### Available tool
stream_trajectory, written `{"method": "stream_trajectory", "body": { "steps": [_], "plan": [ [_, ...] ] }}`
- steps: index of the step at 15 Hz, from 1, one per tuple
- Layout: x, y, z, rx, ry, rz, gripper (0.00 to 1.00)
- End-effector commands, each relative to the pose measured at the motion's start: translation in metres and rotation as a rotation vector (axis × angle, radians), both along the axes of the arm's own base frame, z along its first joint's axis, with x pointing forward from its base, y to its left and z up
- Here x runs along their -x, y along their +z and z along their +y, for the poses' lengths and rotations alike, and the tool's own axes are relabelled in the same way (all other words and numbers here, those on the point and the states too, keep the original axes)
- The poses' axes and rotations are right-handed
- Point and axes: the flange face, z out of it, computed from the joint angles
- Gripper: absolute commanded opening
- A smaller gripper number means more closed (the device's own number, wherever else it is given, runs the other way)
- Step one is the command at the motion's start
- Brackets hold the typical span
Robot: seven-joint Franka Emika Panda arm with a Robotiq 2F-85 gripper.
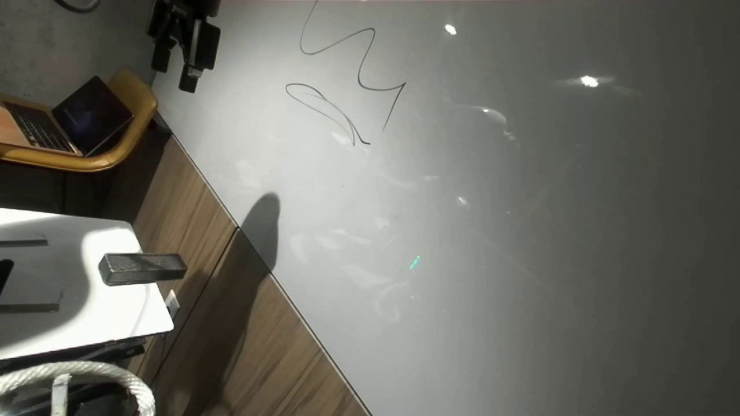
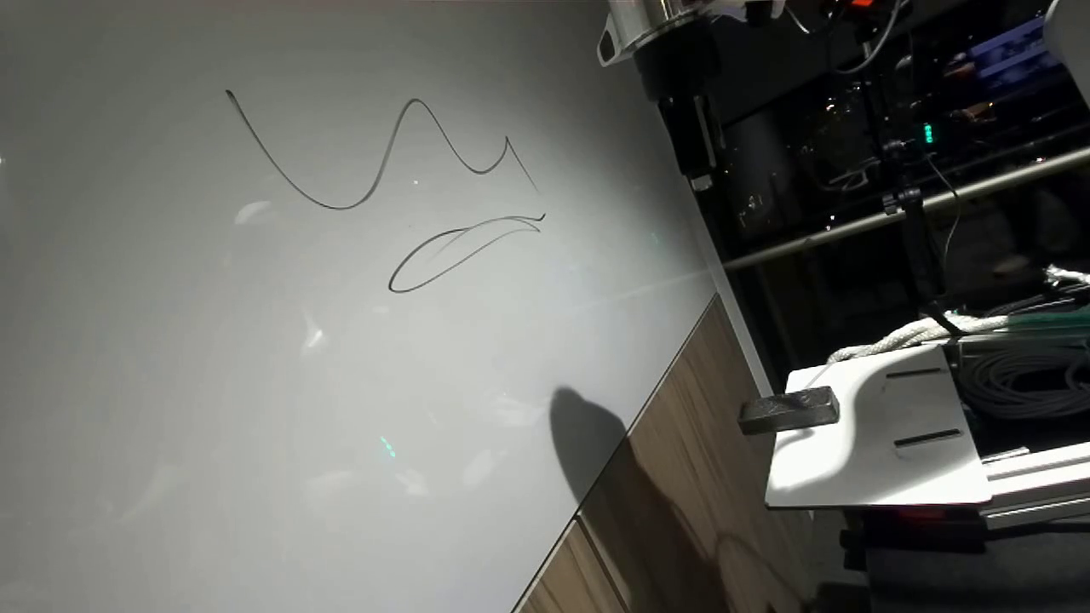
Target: Use the eraser to wipe the whiteboard.
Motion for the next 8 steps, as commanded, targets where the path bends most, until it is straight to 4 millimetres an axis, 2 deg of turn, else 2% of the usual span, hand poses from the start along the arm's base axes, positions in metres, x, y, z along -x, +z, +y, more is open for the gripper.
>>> {"method": "stream_trajectory", "body": {
  "steps": [1, 5, 8],
  "plan": [
    [0.000, 0.001, 0.000, 0.000, 0.000, 0.001, 1.00],
    [0.000, 0.001, 0.000, 0.000, 0.000, 0.001, 1.00],
    [0.003, -0.012, -0.012, 0.023, -0.008, -0.010, 1.00]
  ]
}}
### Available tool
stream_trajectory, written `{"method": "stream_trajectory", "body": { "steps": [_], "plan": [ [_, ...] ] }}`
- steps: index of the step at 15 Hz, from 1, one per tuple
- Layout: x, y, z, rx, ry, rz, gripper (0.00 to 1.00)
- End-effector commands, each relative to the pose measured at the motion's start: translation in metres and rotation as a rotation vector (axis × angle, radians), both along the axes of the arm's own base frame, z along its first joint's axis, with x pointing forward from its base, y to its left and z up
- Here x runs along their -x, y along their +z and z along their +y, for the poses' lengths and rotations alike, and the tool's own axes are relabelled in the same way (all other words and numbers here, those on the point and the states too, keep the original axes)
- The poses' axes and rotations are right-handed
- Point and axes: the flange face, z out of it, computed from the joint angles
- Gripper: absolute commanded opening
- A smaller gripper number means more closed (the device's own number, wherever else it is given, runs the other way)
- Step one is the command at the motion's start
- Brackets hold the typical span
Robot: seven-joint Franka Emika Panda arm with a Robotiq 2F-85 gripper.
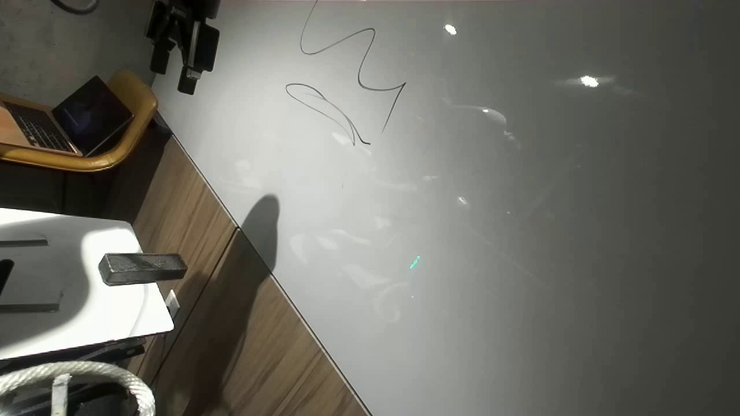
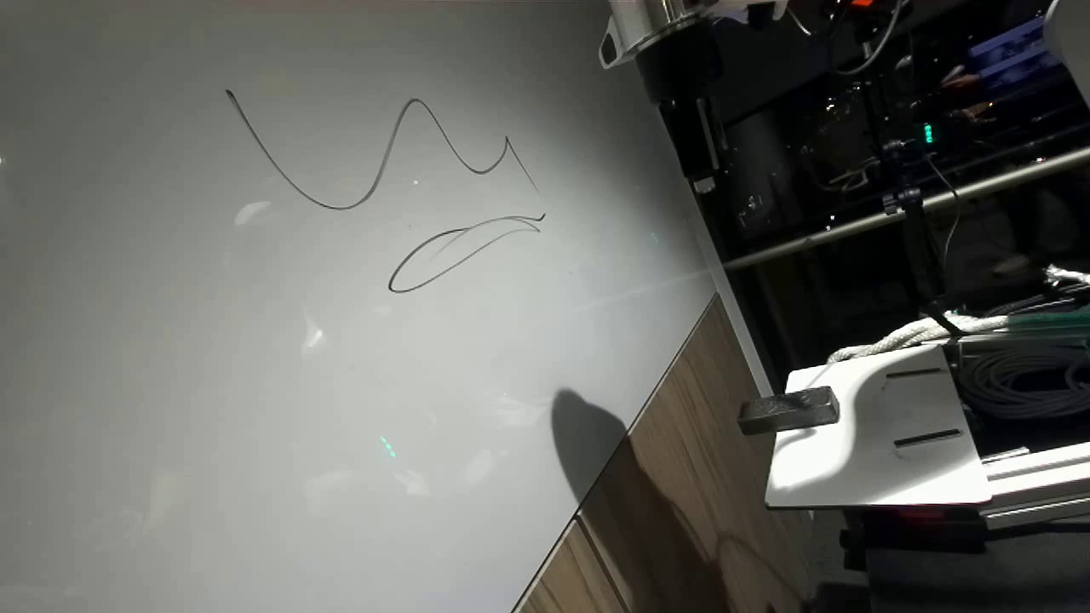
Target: Use the eraser to wipe the whiteboard.
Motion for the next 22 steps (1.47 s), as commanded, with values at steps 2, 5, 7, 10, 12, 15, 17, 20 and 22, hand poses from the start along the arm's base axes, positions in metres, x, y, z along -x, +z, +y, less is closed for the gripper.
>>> {"method": "stream_trajectory", "body": {
  "steps": [2, 5, 7, 10, 12, 15, 17, 20, 22],
  "plan": [
    [0.004, -0.018, -0.022, 0.038, -0.026, -0.027, 1.00],
    [0.007, -0.037, -0.037, 0.041, -0.050, -0.040, 1.00],
    [0.005, -0.048, -0.041, 0.020, -0.056, -0.046, 1.00],
    [0.001, -0.068, -0.042, 0.000, -0.070, -0.056, 1.00],
    [-0.009, -0.076, -0.042, -0.012, -0.086, -0.062, 1.00],
    [-0.017, -0.096, -0.055, -0.021, -0.129, -0.054, 1.00],
    [-0.023, -0.108, -0.065, -0.026, -0.154, -0.042, 1.00],
    [-0.028, -0.131, -0.078, -0.040, -0.190, -0.005, 1.00],
    [-0.030, -0.148, -0.078, -0.047, -0.198, 0.025, 1.00]
  ]
}}
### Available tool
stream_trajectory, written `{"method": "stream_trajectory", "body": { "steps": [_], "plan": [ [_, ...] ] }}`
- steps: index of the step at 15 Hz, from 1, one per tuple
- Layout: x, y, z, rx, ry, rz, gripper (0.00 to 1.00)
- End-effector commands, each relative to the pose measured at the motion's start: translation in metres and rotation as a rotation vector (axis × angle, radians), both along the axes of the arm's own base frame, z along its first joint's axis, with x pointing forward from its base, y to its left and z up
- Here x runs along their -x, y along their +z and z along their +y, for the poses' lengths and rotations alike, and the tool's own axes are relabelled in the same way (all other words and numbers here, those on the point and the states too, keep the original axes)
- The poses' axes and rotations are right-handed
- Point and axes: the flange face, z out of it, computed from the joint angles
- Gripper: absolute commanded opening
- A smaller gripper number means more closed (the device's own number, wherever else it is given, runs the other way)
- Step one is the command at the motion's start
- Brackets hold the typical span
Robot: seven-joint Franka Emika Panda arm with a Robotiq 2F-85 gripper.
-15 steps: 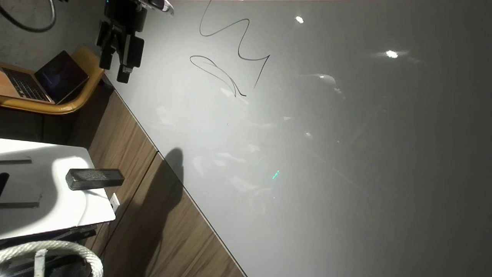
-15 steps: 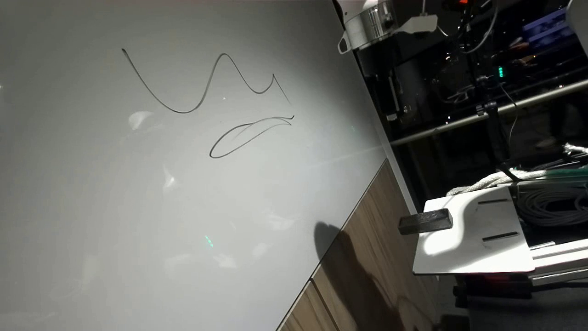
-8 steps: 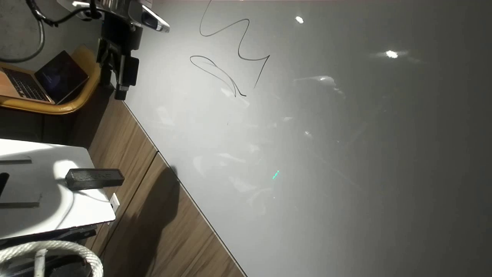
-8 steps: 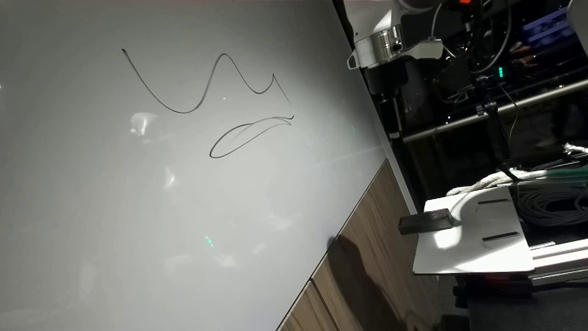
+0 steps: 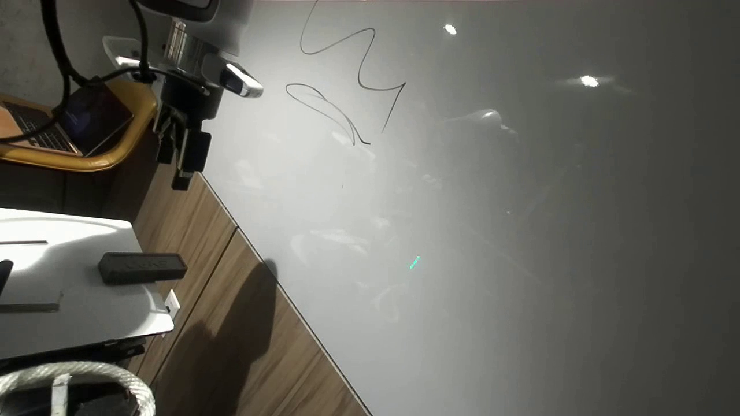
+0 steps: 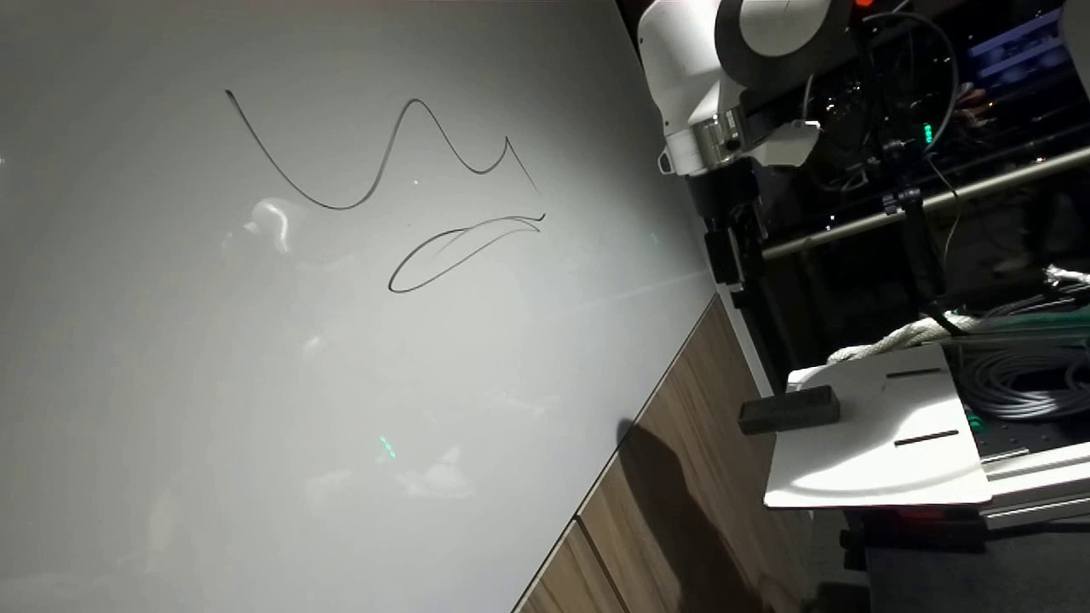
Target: Use the eraser to wipe the whiteboard.
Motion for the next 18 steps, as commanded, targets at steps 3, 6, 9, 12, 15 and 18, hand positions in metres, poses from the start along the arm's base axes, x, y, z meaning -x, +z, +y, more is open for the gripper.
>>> {"method": "stream_trajectory", "body": {
  "steps": [3, 6, 9, 12, 15, 18],
  "plan": [
    [-0.009, -0.047, -0.004, -0.023, -0.024, 0.064, 1.00],
    [-0.011, -0.073, -0.004, -0.021, -0.021, 0.098, 1.00],
    [-0.010, -0.100, -0.003, -0.021, -0.016, 0.134, 1.00],
    [-0.009, -0.121, -0.003, -0.020, -0.013, 0.157, 1.00],
    [-0.009, -0.136, -0.009, -0.005, -0.007, 0.169, 1.00],
    [-0.008, -0.146, -0.014, 0.012, -0.001, 0.173, 1.00]
  ]
}}
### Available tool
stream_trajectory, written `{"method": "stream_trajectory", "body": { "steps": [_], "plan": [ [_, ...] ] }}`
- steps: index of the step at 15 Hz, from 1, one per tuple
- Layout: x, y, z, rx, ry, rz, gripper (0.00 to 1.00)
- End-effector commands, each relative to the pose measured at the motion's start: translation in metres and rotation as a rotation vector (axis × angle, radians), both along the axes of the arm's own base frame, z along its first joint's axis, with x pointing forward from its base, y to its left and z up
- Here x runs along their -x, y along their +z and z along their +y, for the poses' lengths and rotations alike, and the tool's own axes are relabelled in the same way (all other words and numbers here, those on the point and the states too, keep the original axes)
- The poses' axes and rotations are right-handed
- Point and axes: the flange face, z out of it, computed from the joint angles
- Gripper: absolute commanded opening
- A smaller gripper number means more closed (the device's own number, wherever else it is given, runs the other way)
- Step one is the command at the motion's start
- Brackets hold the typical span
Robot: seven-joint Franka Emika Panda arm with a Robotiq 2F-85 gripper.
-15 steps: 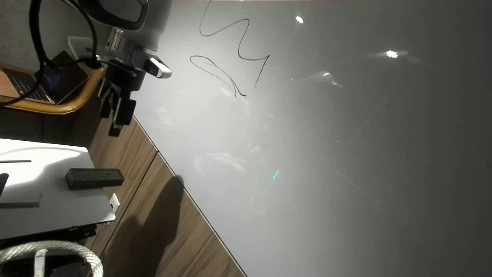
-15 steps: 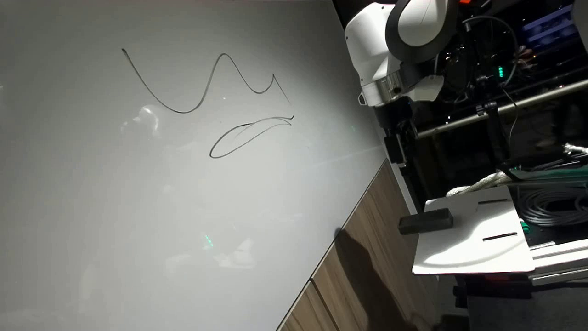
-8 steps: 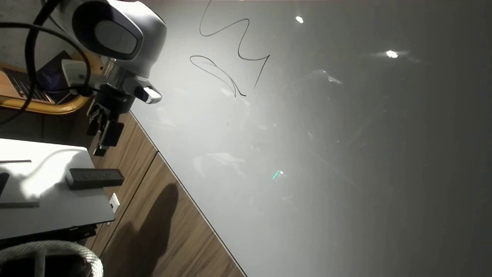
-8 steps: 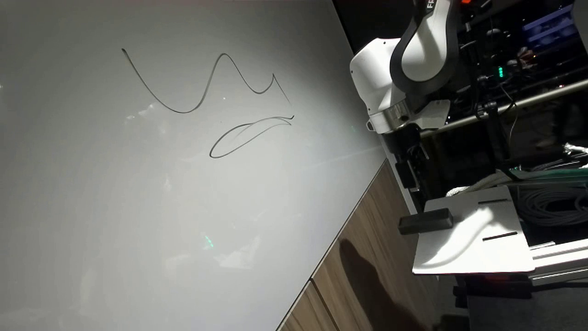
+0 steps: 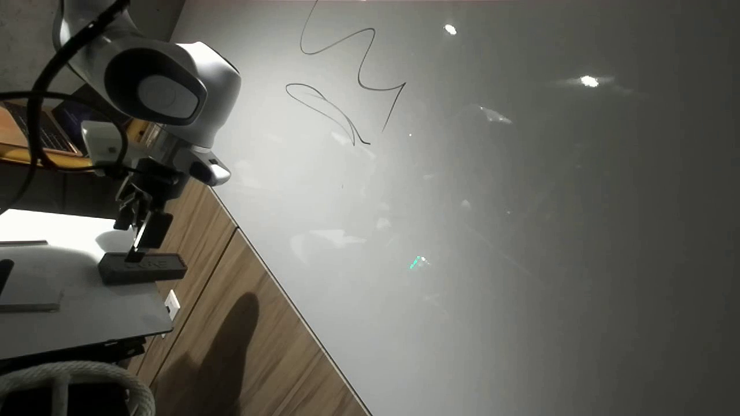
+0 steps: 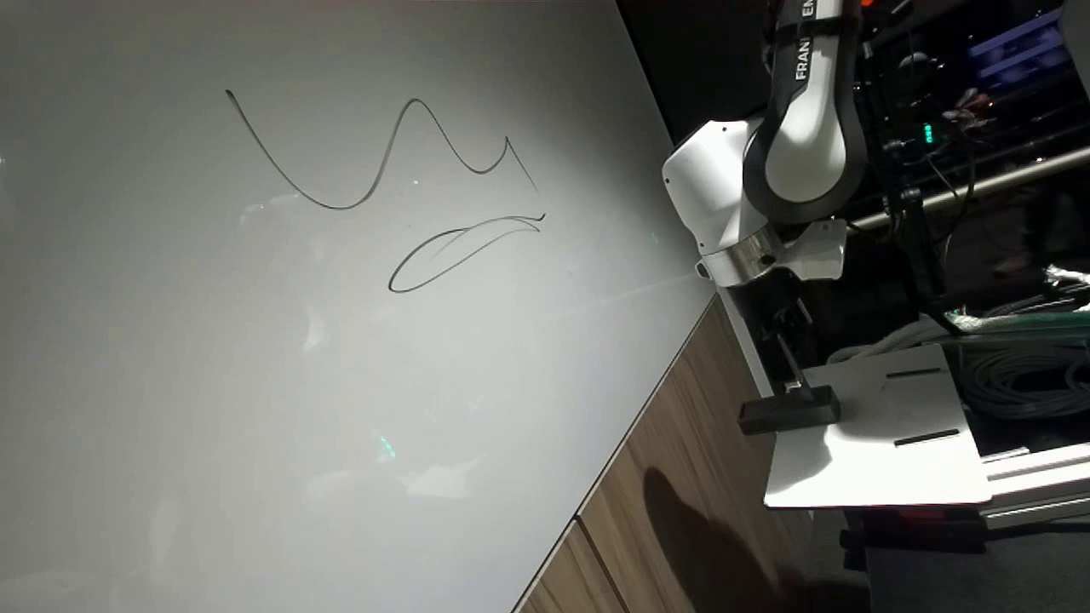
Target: Use the eraser to wipe the whiteboard.
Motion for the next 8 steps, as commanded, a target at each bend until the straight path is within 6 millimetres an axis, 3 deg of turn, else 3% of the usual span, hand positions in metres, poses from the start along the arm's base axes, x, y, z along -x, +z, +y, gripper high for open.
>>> {"method": "stream_trajectory", "body": {
  "steps": [1, 8],
  "plan": [
    [-0.001, -0.012, -0.007, 0.020, 0.000, -0.006, 1.00],
    [0.002, -0.026, -0.006, 0.042, 0.020, 0.000, 1.00]
  ]
}}
